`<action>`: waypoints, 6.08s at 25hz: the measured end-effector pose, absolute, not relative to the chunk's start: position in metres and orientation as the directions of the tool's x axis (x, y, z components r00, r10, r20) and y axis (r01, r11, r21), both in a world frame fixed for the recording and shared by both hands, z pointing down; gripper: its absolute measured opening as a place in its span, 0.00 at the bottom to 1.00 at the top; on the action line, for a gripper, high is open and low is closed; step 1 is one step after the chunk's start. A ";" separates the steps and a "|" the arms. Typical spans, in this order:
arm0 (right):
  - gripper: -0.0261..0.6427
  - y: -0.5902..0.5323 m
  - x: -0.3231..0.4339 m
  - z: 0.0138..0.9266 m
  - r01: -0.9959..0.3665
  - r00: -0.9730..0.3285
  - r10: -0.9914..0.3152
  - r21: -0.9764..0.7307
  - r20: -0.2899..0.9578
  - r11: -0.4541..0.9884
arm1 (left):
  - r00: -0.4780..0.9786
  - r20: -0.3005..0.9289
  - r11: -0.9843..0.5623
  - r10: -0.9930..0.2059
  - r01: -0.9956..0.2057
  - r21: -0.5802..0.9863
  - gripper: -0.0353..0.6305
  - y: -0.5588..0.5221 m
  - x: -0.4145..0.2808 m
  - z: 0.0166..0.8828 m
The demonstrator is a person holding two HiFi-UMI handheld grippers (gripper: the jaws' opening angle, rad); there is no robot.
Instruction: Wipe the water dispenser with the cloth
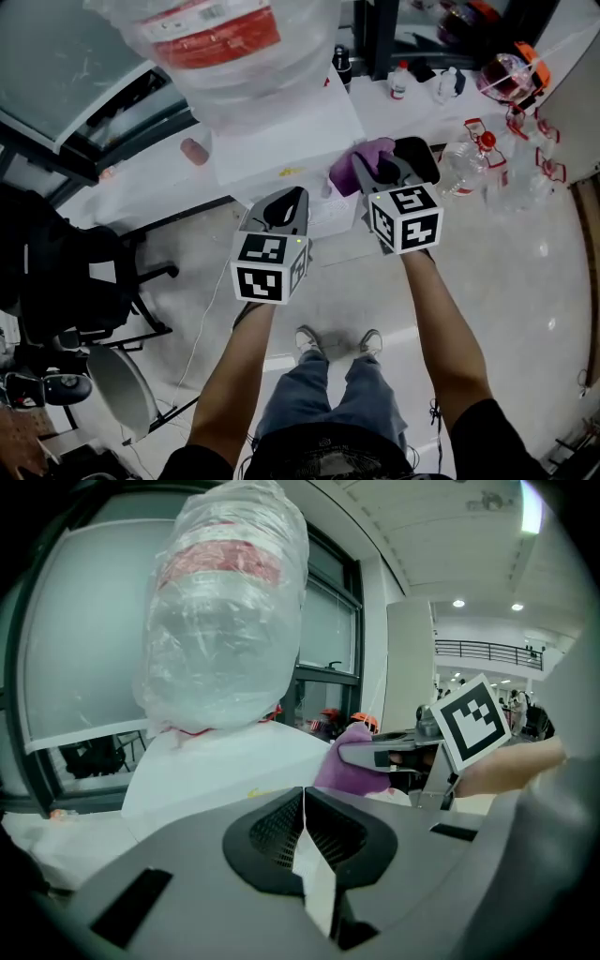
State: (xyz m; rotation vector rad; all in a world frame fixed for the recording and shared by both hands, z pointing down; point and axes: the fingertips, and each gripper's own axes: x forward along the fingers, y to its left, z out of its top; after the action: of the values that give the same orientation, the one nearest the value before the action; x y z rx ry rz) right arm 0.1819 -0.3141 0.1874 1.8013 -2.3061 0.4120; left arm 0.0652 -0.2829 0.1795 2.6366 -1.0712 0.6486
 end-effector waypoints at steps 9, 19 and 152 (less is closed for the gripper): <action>0.10 -0.316 0.174 0.190 -0.983 -0.176 -0.930 -0.005 0.321 0.184 | 0.697 0.443 -0.765 -0.564 -0.643 0.039 0.09 -0.284 0.062 0.181; 0.10 -0.316 0.182 0.211 -0.975 -0.199 -0.954 0.051 0.226 0.215 | 0.677 0.402 -0.736 -0.616 -0.677 0.012 0.09 -0.271 0.055 0.221; 0.10 -0.329 -0.101 0.547 -0.756 -0.654 -0.738 -0.175 0.165 0.631 | 0.327 0.250 -0.354 -0.911 -0.933 -0.068 0.09 -0.279 -0.120 0.506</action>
State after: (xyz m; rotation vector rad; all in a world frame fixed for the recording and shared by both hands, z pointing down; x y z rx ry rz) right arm -0.1014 -0.3290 0.5471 1.2691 -2.7666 0.3517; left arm -0.1200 -0.2787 0.5057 2.4864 -1.7320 0.3765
